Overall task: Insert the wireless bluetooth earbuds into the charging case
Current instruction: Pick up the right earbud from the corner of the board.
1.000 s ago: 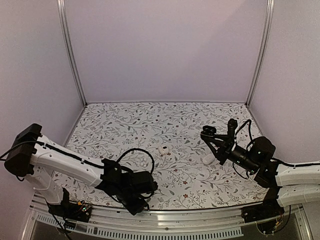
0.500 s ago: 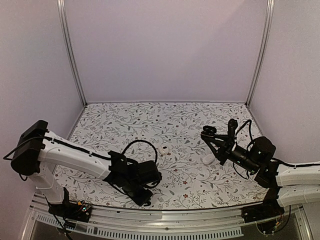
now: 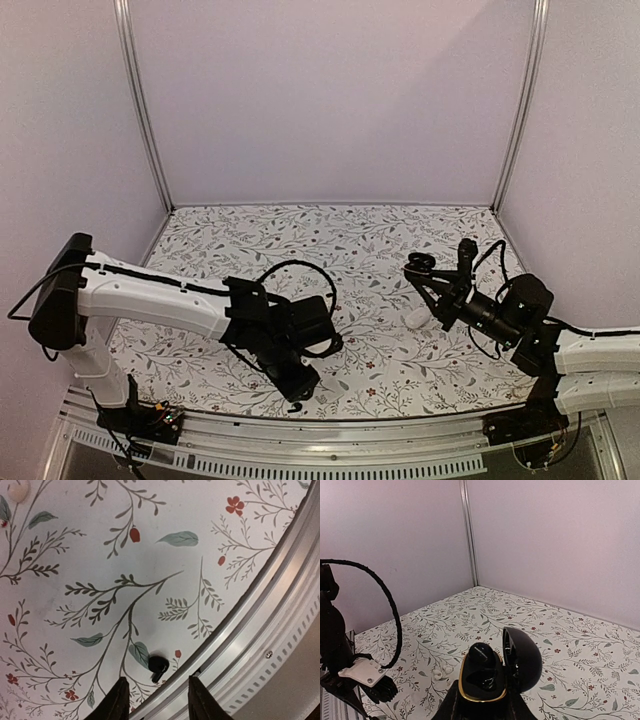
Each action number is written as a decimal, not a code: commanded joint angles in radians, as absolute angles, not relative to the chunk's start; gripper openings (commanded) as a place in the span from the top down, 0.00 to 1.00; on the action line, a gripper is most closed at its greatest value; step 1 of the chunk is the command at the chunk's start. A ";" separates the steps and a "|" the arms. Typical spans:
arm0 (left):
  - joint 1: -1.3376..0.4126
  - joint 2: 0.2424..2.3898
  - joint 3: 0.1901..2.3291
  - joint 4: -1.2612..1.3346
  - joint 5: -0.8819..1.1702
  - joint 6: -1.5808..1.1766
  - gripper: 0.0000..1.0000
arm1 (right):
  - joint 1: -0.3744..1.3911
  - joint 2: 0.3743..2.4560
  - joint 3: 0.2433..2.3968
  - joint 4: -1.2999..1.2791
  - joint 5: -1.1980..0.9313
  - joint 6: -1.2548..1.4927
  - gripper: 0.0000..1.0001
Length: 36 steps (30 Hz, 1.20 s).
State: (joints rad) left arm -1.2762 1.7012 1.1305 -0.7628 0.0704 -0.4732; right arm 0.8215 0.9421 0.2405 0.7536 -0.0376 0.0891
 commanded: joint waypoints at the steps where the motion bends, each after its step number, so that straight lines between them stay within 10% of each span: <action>1: -1.299 1.797 1.228 -0.911 0.125 -0.419 0.60 | 0.810 0.914 0.235 0.729 -0.028 0.091 1.00; 36: -1.322 2.074 1.467 -1.125 0.100 -0.323 0.68 | 0.789 0.796 0.184 0.708 -0.008 0.091 1.00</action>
